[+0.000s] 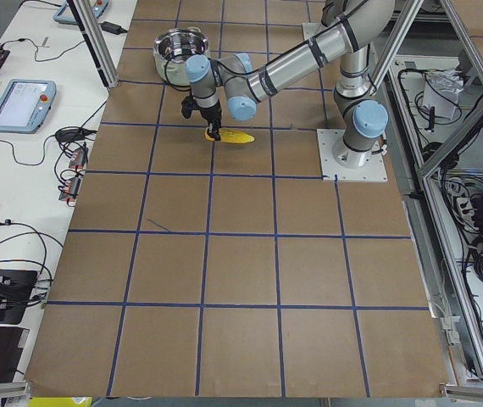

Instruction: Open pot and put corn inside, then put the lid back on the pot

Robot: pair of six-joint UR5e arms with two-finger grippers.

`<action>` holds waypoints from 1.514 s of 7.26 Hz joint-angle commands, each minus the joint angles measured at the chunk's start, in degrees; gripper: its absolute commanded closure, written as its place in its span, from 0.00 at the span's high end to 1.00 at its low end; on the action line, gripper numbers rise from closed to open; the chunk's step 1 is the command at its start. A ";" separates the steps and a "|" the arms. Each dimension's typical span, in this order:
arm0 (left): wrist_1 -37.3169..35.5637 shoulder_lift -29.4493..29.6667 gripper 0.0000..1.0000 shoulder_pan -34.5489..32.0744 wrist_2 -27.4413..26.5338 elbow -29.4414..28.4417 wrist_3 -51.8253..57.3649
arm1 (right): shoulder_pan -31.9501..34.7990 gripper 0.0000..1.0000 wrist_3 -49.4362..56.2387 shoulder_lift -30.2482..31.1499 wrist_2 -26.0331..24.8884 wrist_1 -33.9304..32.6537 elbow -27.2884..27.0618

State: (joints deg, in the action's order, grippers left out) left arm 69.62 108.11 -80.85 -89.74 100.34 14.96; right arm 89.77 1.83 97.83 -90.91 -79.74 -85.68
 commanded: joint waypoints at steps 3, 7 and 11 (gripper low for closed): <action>7.19 8.05 0.03 -14.20 5.45 -24.16 -11.05 | -0.64 0.16 0.63 -0.36 -0.59 -0.07 -0.37; 14.78 26.59 0.04 -23.82 5.72 -55.44 -20.93 | -1.35 0.16 0.99 -2.55 -0.68 -0.07 0.33; 16.25 33.40 0.04 -26.81 5.98 -62.64 -23.84 | -1.26 0.16 0.90 -2.64 -0.68 -0.33 -0.28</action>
State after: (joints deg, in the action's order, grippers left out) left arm 85.69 140.72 -107.20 -83.83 38.31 -8.69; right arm 88.48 2.73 95.21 -91.58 -79.80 -85.86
